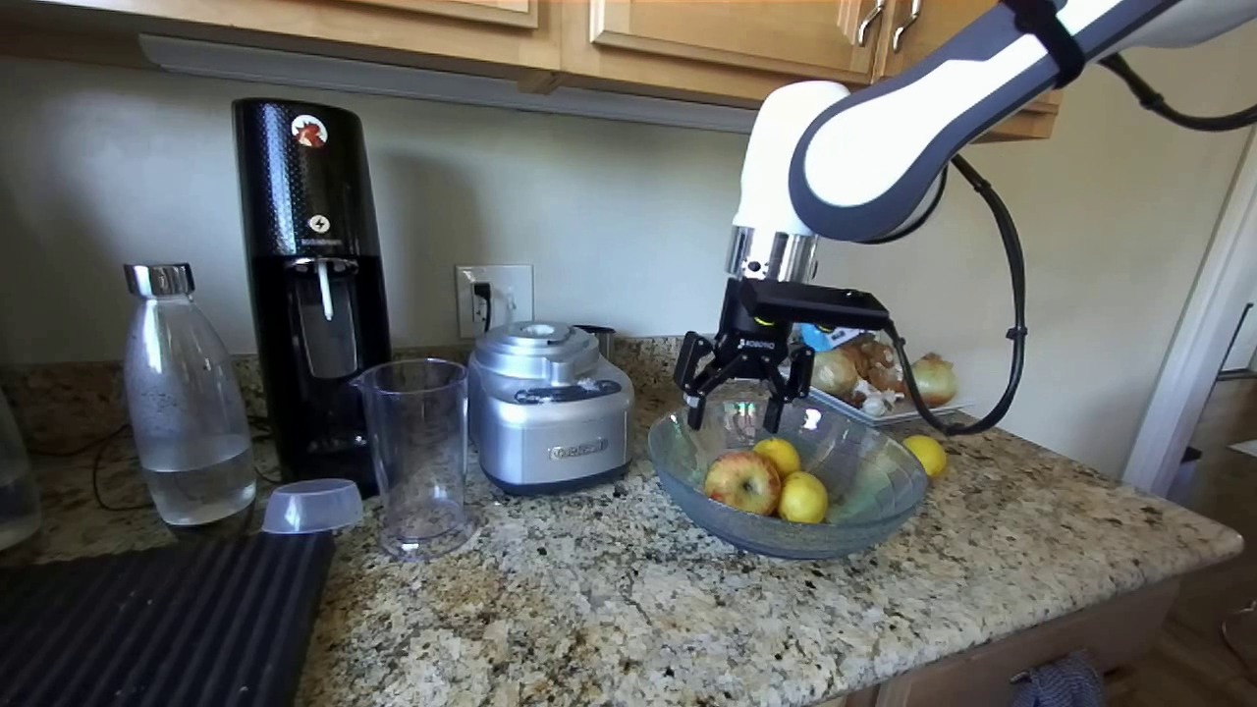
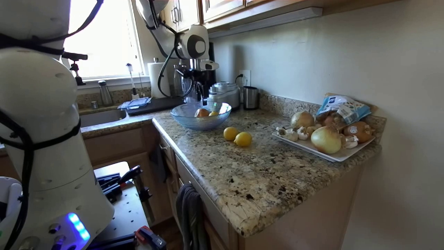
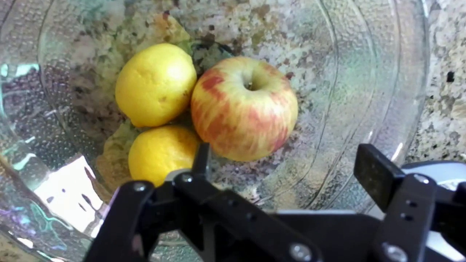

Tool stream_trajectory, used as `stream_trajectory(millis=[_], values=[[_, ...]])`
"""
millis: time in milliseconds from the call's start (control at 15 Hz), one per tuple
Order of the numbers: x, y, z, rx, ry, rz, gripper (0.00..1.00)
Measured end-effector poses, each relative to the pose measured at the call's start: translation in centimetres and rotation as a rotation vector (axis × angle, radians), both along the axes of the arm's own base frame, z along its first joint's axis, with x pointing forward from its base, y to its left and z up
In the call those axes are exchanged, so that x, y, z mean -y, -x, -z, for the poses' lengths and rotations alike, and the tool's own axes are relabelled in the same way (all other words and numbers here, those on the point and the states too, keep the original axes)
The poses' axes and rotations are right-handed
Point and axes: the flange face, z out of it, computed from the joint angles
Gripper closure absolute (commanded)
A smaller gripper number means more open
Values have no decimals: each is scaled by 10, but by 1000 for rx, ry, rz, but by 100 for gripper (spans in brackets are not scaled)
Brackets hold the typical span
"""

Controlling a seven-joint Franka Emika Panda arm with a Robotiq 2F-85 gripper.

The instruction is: Take the lemons and apple out of the glass bowl and place them on the countertop

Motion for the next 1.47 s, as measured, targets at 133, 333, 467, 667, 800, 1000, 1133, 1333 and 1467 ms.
stream_trajectory(millis=[133, 333, 467, 667, 800, 1000, 1133, 1333, 1467], values=[[7, -5, 0, 15, 26, 50, 0], [20, -13, 1, 25, 50, 151, 0], [29, -18, 3, 23, 58, 207, 0], [41, -22, 14, 10, 74, 262, 0], [50, -23, 23, -3, 84, 285, 0], [59, -24, 34, -21, 98, 313, 0], [62, -24, 41, -34, 101, 325, 0], [67, -21, 49, -63, 95, 349, 0], [69, -18, 54, -80, 90, 362, 0]])
